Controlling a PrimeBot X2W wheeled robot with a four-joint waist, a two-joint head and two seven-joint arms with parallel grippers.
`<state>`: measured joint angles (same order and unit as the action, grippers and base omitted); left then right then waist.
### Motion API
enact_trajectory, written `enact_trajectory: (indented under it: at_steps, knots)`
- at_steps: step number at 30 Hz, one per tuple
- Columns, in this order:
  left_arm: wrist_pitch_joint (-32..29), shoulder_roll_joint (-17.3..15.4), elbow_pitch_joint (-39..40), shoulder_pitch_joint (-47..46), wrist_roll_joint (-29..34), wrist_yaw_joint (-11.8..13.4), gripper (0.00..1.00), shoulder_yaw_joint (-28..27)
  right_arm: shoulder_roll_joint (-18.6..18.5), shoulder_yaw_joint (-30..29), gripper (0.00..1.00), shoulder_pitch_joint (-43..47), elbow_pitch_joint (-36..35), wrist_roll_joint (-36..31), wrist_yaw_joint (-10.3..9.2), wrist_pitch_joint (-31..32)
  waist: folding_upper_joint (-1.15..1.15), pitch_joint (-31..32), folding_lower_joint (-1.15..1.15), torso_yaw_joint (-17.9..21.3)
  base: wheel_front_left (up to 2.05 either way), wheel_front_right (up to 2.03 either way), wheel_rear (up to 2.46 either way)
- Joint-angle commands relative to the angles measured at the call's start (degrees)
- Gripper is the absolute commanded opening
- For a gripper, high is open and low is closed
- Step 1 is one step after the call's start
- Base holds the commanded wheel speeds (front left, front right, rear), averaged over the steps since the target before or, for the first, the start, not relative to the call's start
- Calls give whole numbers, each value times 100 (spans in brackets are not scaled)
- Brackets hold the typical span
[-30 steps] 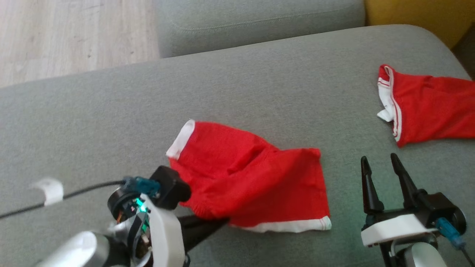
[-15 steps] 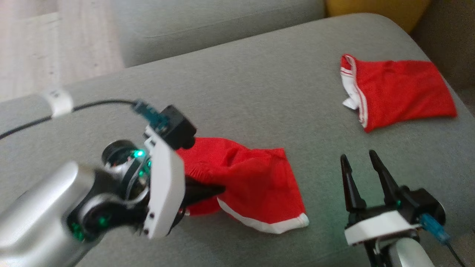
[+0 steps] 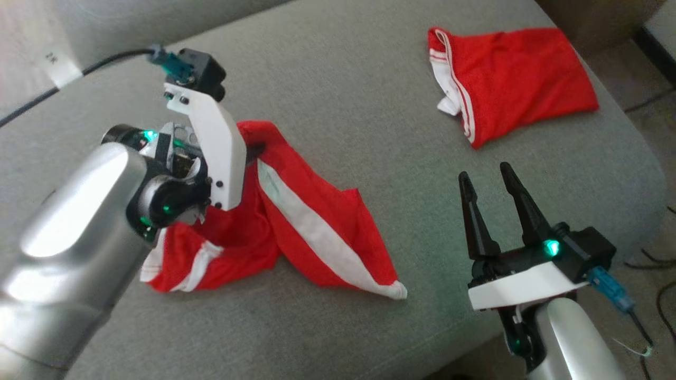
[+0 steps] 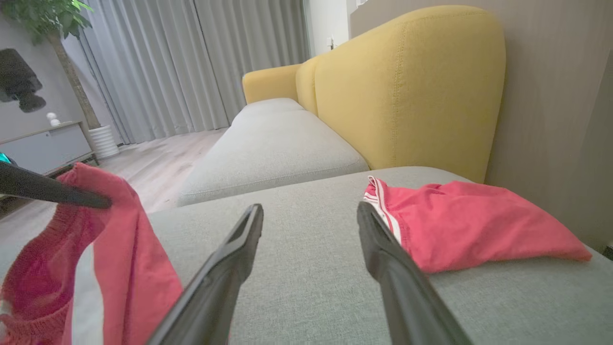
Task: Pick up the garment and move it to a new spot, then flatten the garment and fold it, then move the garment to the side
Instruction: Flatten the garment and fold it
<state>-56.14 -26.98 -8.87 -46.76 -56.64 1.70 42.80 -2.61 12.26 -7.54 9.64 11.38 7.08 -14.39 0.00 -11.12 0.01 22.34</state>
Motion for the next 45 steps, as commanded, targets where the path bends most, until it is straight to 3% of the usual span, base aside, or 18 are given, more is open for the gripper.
enact_trajectory:
  at_steps: [1,2,3,12,18,23,27,32,44,45]
  knots:
    - [168,-71,36,-392,152,-16,7,-285,-27,122,100,-191,-202,43,41,-61,0,-204,-1,135,0,0,0]
    - [313,-19,-103,-412,225,-33,39,-282,-27,121,100,-195,-198,46,41,-61,0,-243,-1,132,0,0,0]
    - [449,16,-226,-436,307,-66,100,-269,-27,123,100,-198,-188,40,41,-61,0,-271,-1,121,0,0,0]
    - [1405,67,-840,-434,519,-371,100,-405,-27,-13,100,-162,-114,-168,41,-61,0,-152,-1,-170,0,0,0]
    - [1822,37,-514,-95,495,-579,100,-380,-27,-121,100,-52,-103,-326,41,-61,0,43,-1,-388,0,0,0]
    - [1982,-5,-42,311,762,-651,100,-21,-27,-173,100,43,-110,-431,41,-61,0,129,-1,-589,0,0,0]
    - [1882,-192,201,673,1007,-723,100,412,-27,-144,100,50,-119,-440,41,-61,0,123,-1,-643,0,0,0]
    - [1482,-724,232,721,1206,-817,100,753,-27,-98,100,49,-95,-440,41,-61,0,77,-1,-652,0,0,0]
    - [961,-1015,152,291,1181,-910,100,1319,-27,48,100,-6,-47,-275,41,-61,0,16,-1,-384,0,0,0]
    - [901,-1047,122,282,1165,-912,44,1398,-27,52,100,-3,-43,-266,41,-61,0,18,-1,-363,0,0,0]
